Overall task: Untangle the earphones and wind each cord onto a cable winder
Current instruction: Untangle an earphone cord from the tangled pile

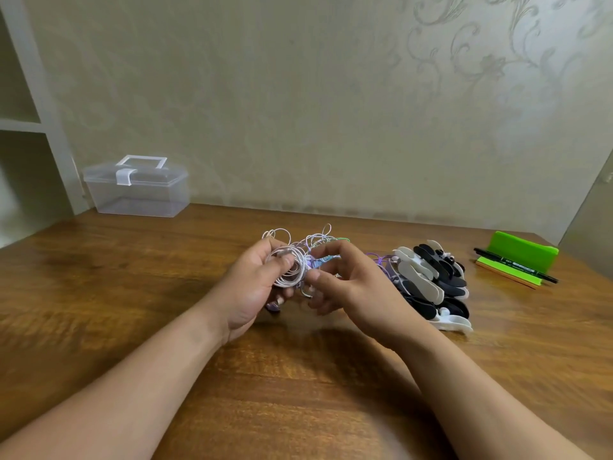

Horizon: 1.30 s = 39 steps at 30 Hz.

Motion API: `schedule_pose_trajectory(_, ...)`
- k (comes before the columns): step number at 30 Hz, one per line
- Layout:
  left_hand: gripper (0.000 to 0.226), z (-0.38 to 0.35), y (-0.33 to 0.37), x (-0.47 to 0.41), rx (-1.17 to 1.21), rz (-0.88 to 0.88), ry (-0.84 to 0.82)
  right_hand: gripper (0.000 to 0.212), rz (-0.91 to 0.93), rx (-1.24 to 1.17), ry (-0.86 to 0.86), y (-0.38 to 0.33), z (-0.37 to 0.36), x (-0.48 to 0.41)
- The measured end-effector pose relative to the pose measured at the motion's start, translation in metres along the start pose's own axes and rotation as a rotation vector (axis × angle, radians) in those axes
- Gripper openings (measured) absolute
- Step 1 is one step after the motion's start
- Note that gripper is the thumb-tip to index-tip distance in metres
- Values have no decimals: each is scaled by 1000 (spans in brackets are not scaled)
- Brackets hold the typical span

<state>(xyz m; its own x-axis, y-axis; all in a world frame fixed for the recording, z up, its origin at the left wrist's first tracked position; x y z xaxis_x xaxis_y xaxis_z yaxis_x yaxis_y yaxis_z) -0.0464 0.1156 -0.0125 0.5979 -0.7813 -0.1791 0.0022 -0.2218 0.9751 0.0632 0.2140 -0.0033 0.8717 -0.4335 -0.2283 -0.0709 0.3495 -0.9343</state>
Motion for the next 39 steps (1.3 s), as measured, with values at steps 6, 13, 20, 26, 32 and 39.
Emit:
schedule_pose_trajectory(6,6,-9,-11,4,-78,78,-169,8,46,124,126,1,17,-3)
schedule_pose_trajectory(13,34,-33,-11,25,-217,112,-498,14,112,251,166,-3,26,-2)
schedule_pose_trajectory(20,52,-35,-11,34,-136,210,-682,24,153,195,247,-14,37,-3)
schedule_pose_trajectory(26,35,-41,-14,27,-79,155,-509,31,132,301,112,-5,23,0)
schedule_pose_trajectory(32,35,-28,0,9,298,151,-423,35,99,559,164,-4,37,-2)
schedule_pose_trajectory(39,32,-16,13,8,356,55,-274,44,215,514,38,-30,0,15)
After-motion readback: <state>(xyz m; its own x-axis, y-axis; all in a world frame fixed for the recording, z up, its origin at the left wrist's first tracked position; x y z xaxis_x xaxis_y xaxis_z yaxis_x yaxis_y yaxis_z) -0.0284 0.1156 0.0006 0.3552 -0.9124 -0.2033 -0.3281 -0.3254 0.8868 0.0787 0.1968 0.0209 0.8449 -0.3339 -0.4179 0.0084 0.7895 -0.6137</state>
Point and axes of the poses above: each hand's wrist, its own x-axis away from the middle knuckle, its own z-axis out of the back of the hand, y = z × x, the point moved 9 cm from there along -x, towards the middle knuckle, and after that the axes turned 5 degrees about x, right-handed, at the moved point
